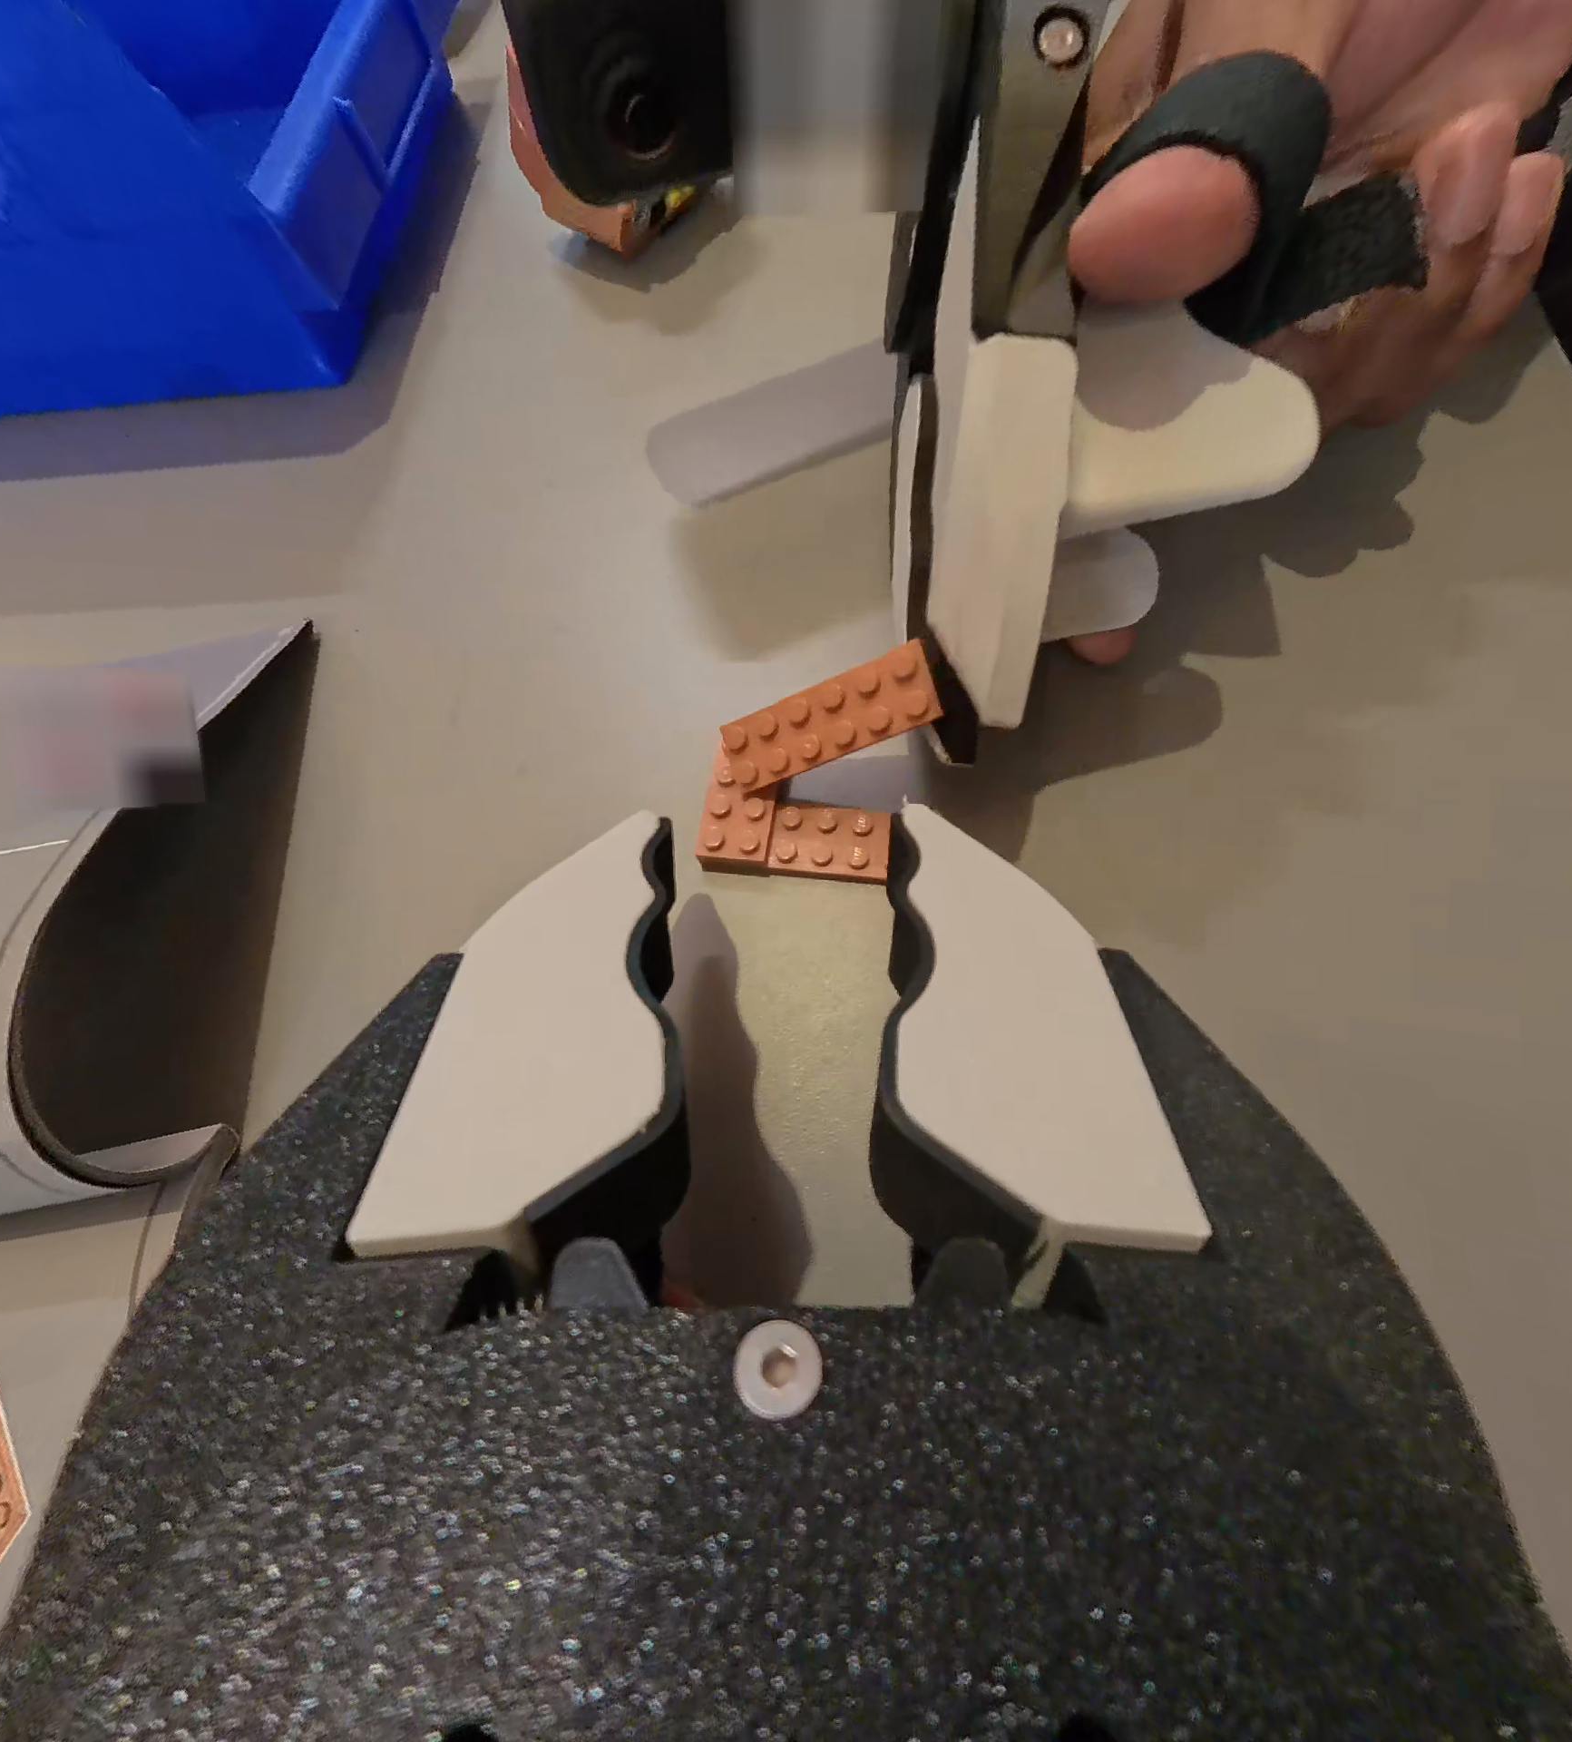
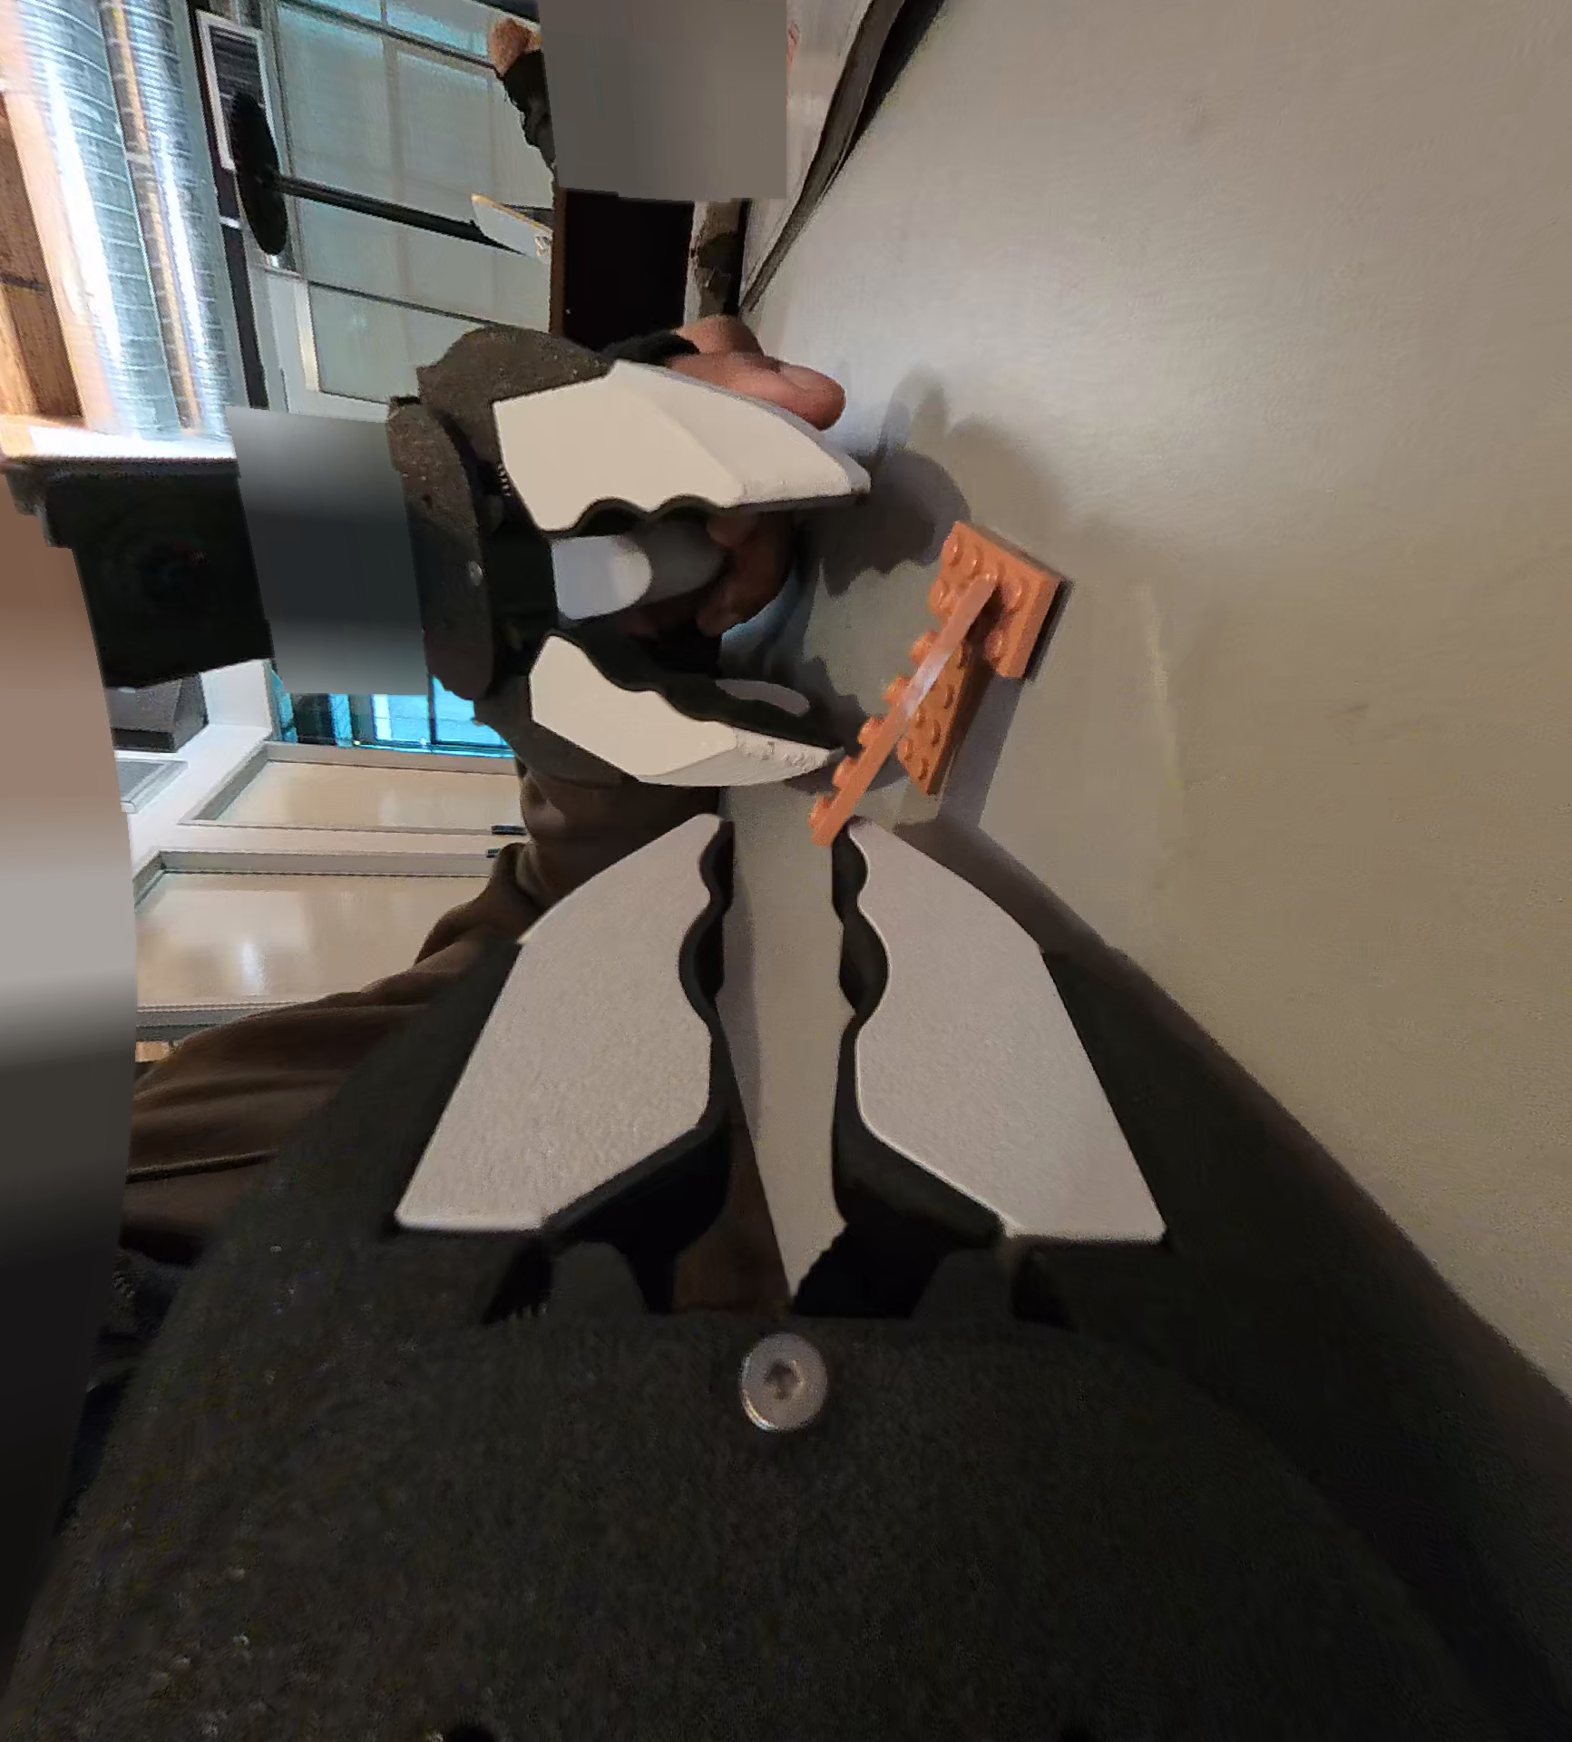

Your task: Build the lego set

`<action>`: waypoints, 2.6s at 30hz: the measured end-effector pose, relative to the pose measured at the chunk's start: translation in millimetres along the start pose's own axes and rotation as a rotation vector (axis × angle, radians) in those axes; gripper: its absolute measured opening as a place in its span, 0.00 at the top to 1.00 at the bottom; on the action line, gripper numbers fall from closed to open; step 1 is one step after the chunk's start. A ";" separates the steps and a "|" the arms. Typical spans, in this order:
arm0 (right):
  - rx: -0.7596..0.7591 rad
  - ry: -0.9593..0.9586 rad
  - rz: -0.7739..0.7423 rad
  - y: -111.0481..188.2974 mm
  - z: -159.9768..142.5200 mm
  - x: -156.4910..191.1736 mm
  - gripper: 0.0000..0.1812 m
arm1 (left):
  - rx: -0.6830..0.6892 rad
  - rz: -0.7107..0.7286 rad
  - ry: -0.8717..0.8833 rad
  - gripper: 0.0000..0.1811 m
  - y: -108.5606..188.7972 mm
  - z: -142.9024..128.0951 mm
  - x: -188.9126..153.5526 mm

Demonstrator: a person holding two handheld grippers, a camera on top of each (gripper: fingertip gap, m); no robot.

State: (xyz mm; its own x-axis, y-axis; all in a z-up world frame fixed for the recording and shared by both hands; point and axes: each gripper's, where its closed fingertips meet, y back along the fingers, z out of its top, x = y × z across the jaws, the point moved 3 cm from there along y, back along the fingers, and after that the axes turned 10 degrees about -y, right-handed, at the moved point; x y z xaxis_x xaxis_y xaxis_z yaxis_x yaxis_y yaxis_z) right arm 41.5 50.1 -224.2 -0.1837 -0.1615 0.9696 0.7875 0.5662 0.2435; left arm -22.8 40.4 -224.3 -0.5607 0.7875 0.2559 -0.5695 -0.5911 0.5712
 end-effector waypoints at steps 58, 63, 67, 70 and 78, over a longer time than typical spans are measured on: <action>0.565 1.450 -0.398 6.0 19.3 -18.7 0.63 | 0.025 -0.193 0.113 0.73 0.2 -5.0 -8.7; 0.570 1.425 -0.390 3.4 20.6 -18.3 0.72 | 0.031 -0.193 0.120 0.73 -0.7 -5.4 -8.7; 0.537 1.378 -0.381 1.0 19.9 -15.9 0.72 | 0.040 -0.190 0.130 0.73 -1.7 -6.0 -8.3; 0.460 1.333 -0.358 -0.5 23.9 -8.0 0.72 | 0.034 -0.186 0.140 0.73 -2.5 -4.5 -7.8; 0.360 1.307 -0.354 -3.8 27.6 0.5 0.72 | 0.010 -0.151 0.179 0.73 -3.5 -1.1 -2.1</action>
State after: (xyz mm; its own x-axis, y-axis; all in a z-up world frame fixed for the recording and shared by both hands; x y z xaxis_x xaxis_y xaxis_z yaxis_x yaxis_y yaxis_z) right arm 22.2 70.2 -223.9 0.4919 -0.8514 0.1821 0.5867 0.4787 0.6532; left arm -20.3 40.6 -227.7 -0.5673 0.8231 0.0250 -0.6499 -0.4662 0.6003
